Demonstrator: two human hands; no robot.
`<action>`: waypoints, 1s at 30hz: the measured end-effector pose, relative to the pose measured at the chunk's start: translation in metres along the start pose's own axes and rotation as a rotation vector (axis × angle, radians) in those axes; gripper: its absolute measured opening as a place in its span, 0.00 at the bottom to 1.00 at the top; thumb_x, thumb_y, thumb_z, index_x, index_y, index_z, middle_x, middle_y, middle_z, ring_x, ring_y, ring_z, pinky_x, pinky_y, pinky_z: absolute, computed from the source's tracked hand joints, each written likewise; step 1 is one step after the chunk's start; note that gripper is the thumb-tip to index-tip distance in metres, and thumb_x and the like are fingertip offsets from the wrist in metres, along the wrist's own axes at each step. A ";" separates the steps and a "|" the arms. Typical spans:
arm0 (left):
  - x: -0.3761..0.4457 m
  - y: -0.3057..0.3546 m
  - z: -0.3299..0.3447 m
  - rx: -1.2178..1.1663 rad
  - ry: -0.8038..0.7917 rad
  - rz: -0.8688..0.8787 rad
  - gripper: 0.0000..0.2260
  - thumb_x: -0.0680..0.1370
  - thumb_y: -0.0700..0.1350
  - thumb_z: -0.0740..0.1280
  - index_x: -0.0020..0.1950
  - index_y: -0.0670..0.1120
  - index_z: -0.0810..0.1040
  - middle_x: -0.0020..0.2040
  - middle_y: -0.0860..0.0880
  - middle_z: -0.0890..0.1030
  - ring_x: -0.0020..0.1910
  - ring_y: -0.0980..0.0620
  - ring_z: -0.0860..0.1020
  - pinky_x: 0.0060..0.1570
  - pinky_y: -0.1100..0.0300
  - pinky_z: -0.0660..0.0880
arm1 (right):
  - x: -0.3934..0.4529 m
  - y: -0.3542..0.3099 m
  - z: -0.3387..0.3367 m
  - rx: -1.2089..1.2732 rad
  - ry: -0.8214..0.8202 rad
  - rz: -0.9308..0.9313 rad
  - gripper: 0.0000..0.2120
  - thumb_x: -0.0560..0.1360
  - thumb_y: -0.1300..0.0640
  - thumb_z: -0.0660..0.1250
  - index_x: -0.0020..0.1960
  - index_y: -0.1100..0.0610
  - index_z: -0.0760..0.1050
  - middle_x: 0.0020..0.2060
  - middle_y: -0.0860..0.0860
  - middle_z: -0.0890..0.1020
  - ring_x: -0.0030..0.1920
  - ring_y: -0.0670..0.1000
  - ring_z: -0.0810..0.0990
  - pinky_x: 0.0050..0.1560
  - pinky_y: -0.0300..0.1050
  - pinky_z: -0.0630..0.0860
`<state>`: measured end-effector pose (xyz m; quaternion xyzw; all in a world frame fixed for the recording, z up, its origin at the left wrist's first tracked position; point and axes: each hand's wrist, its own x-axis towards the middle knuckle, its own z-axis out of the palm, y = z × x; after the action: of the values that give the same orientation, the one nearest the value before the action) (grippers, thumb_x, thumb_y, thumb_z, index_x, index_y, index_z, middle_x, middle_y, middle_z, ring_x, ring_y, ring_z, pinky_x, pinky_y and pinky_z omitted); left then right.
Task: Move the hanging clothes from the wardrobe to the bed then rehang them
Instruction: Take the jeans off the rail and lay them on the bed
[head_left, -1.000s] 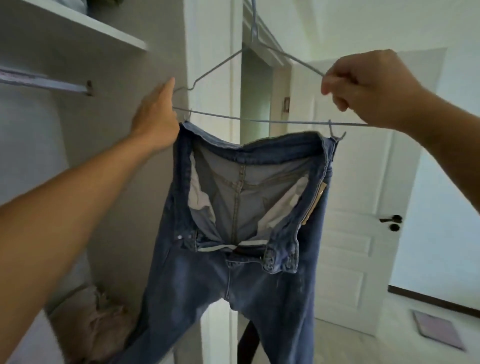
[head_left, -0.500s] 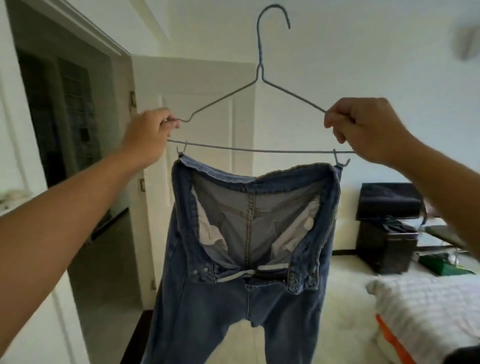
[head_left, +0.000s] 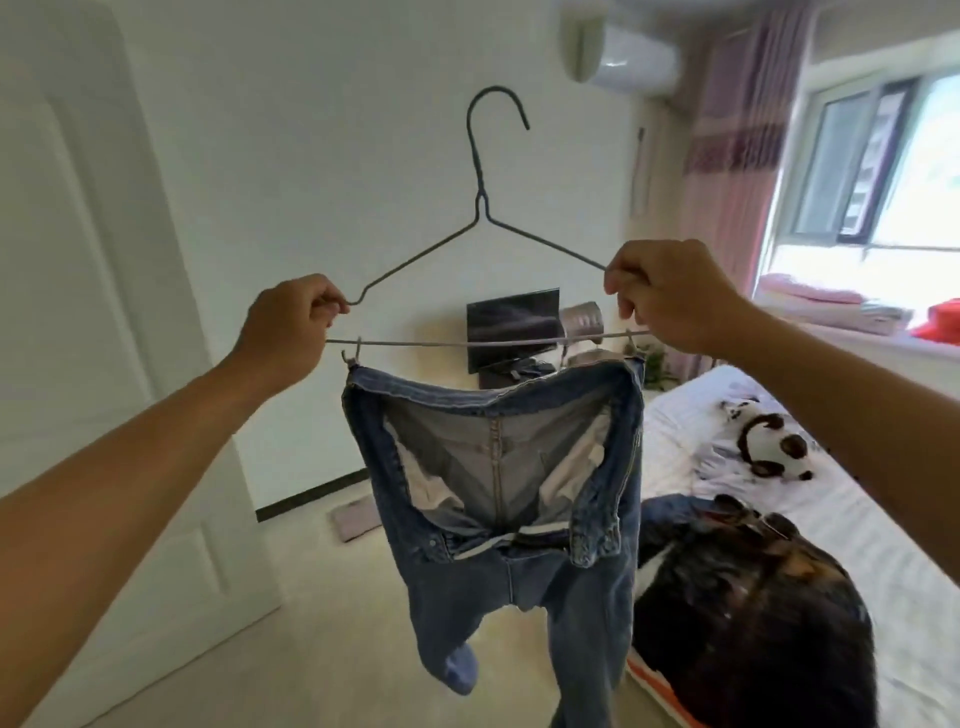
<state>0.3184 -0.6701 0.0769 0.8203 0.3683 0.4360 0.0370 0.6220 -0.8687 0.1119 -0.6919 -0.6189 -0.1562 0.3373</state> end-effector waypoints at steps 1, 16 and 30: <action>0.007 0.006 0.025 -0.028 -0.017 0.032 0.08 0.81 0.38 0.61 0.49 0.43 0.80 0.42 0.49 0.78 0.43 0.46 0.76 0.46 0.53 0.73 | -0.003 0.018 0.001 -0.021 -0.002 0.041 0.10 0.80 0.63 0.61 0.43 0.54 0.76 0.31 0.47 0.80 0.30 0.41 0.77 0.33 0.31 0.68; 0.120 0.098 0.340 -0.375 -0.445 0.318 0.07 0.79 0.39 0.66 0.49 0.48 0.83 0.39 0.50 0.79 0.41 0.50 0.78 0.44 0.58 0.72 | -0.049 0.230 0.009 -0.252 0.051 0.581 0.09 0.80 0.63 0.63 0.42 0.56 0.76 0.31 0.46 0.80 0.32 0.46 0.79 0.36 0.41 0.73; 0.139 0.199 0.594 -0.402 -0.717 0.354 0.06 0.79 0.40 0.66 0.48 0.47 0.83 0.43 0.47 0.83 0.42 0.48 0.80 0.47 0.50 0.77 | -0.095 0.457 0.036 -0.193 -0.047 0.880 0.11 0.79 0.62 0.62 0.39 0.56 0.76 0.30 0.48 0.81 0.31 0.47 0.79 0.40 0.47 0.77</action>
<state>0.9218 -0.5719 -0.1178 0.9465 0.0943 0.1868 0.2457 1.0367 -0.9195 -0.0994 -0.9209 -0.2560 -0.0391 0.2915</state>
